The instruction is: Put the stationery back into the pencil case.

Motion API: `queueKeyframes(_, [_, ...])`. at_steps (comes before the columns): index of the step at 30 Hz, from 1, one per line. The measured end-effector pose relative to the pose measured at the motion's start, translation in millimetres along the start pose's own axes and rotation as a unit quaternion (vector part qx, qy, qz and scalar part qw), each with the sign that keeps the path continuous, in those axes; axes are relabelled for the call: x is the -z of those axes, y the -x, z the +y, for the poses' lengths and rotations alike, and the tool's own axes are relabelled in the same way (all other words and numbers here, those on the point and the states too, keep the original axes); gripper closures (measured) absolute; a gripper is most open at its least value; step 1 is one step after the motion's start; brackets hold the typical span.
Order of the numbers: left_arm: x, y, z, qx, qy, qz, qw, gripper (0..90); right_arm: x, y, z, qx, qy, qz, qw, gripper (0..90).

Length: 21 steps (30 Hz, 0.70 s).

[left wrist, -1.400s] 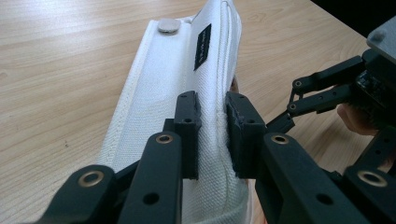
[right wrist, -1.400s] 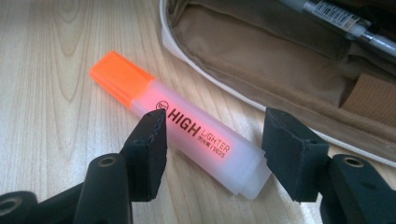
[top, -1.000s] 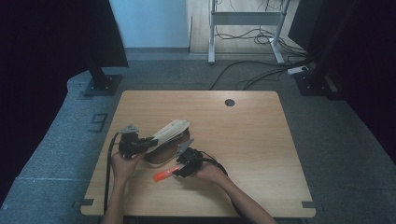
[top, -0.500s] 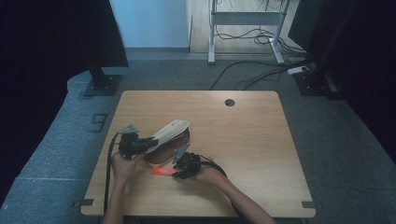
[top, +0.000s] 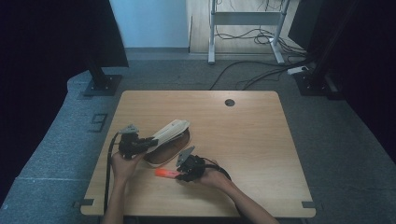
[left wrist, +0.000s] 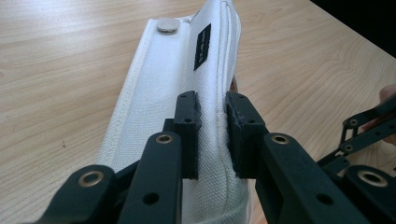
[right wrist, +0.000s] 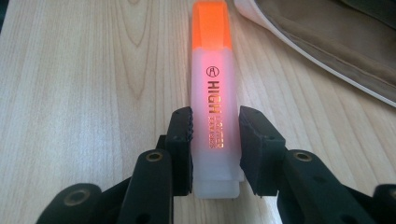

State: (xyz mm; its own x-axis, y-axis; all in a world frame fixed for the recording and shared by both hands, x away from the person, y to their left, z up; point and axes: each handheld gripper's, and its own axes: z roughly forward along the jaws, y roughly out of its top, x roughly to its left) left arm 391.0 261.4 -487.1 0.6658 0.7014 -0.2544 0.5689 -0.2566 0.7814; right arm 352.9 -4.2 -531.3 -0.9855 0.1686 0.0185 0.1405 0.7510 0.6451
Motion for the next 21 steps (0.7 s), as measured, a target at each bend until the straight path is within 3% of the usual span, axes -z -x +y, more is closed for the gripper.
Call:
queueKeyframes(8, [0.0, 0.2, 0.0, 0.001, 0.0, 0.0, 1.0, 75.7, 18.8, 4.8, -4.7, -0.016, 0.019, -0.013, 0.9996, 65.0])
queueKeyframes(21, [0.1, 2.1, 0.7, 0.001, -0.001, 0.0, 1.0, 75.7, 36.0, 30.1, -7.4, -0.06, 0.025, -0.051, 0.9966, 65.0])
